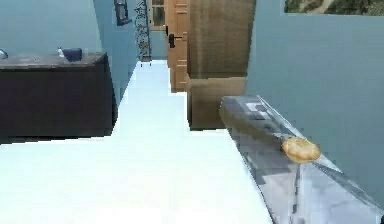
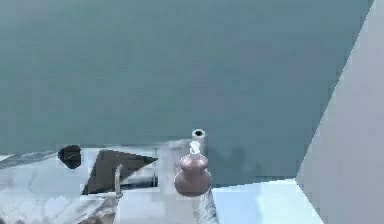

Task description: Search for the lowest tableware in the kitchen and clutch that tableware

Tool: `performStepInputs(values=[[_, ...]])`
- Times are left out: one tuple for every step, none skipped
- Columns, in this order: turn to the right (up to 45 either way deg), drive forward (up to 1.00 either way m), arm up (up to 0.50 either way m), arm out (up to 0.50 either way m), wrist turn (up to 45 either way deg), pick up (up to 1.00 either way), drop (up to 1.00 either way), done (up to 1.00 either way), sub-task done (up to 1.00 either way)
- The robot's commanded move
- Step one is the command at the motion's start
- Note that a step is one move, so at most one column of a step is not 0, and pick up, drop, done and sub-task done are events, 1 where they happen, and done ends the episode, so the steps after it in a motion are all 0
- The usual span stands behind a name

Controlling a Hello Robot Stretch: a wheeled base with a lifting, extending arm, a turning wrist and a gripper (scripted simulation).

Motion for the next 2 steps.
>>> performStepInputs(values=[[0.0,0.85,0.00,0.00,0.0,0.00,0.00,0.00,0.00],[15.0,0.00,0.00,0.00,0.0,0.00,0.00,0.00,0.00]])
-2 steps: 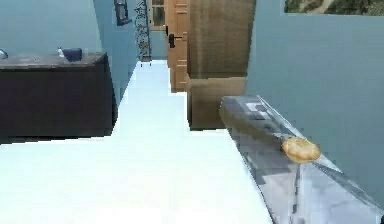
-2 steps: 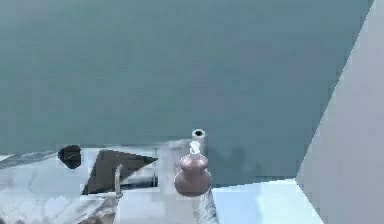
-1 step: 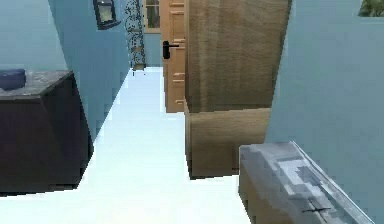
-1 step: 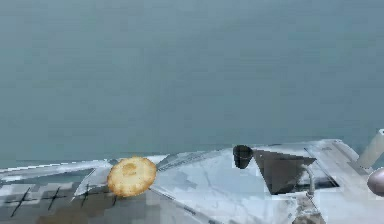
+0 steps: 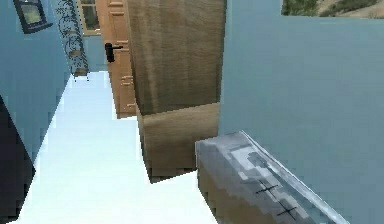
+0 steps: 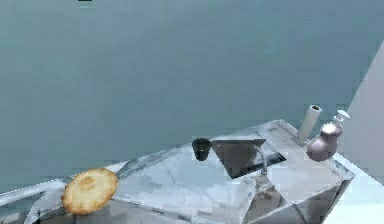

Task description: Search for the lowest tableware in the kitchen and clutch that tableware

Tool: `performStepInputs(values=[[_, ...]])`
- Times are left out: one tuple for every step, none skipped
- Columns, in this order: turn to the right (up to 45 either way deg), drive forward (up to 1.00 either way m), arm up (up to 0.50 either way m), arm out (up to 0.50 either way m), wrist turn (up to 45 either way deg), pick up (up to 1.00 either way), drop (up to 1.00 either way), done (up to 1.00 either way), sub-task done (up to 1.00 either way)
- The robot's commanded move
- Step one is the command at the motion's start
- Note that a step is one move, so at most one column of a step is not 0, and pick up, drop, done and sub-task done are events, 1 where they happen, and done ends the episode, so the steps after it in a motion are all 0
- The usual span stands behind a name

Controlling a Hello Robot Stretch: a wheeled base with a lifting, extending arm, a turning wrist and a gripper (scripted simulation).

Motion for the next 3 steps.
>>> performStepInputs(values=[[0.0,0.00,0.50,0.00,0.0,0.00,0.00,0.00,0.00],[0.0,0.00,0.32,0.00,0.0,0.00,0.00,0.00,0.00],[0.0,0.00,0.00,0.44,0.0,0.00,0.00,0.00,0.00]])
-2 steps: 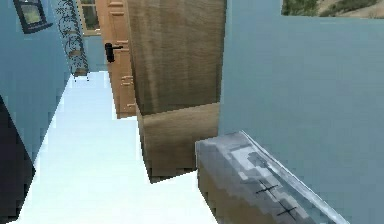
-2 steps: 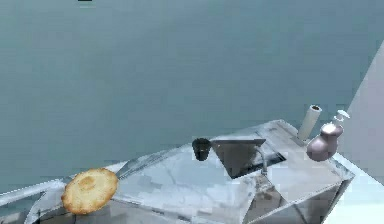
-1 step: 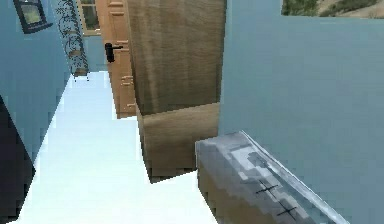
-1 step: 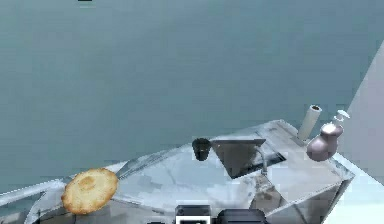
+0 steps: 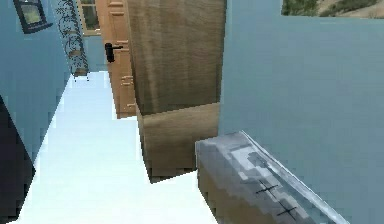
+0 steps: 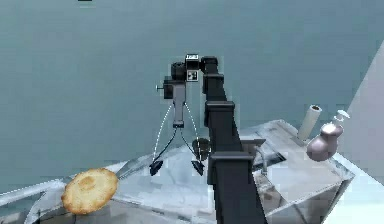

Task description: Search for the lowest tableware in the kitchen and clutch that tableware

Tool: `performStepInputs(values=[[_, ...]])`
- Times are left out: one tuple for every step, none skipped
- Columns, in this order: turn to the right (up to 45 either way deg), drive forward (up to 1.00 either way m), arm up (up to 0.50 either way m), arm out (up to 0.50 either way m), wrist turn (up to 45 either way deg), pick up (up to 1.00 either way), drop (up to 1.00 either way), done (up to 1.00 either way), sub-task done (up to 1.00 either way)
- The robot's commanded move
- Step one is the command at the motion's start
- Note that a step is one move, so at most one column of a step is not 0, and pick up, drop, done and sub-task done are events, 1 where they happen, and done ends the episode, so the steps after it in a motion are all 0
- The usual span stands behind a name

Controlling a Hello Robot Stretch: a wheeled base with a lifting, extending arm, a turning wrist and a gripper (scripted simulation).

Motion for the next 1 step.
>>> performStepInputs(values=[[0.0,0.00,0.00,0.00,45.0,0.00,0.00,0.00,0.00]])
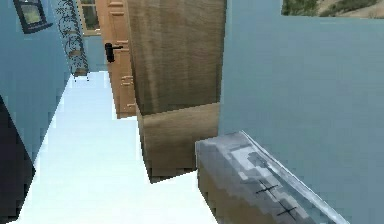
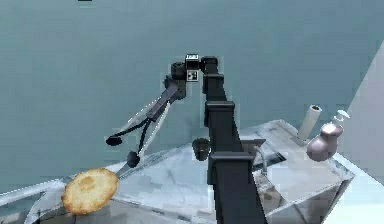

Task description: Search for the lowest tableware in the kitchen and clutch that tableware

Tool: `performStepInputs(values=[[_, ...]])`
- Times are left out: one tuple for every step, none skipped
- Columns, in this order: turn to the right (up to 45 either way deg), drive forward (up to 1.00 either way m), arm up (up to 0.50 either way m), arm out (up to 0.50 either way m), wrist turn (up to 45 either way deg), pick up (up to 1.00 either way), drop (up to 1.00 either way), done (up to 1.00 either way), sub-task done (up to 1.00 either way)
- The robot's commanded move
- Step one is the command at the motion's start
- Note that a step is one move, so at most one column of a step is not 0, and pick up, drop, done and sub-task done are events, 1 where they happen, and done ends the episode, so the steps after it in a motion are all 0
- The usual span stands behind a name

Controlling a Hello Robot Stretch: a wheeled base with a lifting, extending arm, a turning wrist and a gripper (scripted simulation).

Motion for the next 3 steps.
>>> performStepInputs(values=[[0.0,0.00,0.00,0.00,45.0,0.00,0.00,0.00,0.00],[0.0,0.00,0.00,0.00,45.0,0.00,0.00,0.00,0.00],[0.0,0.00,0.00,0.00,45.0,0.00,0.00,0.00,0.00]])
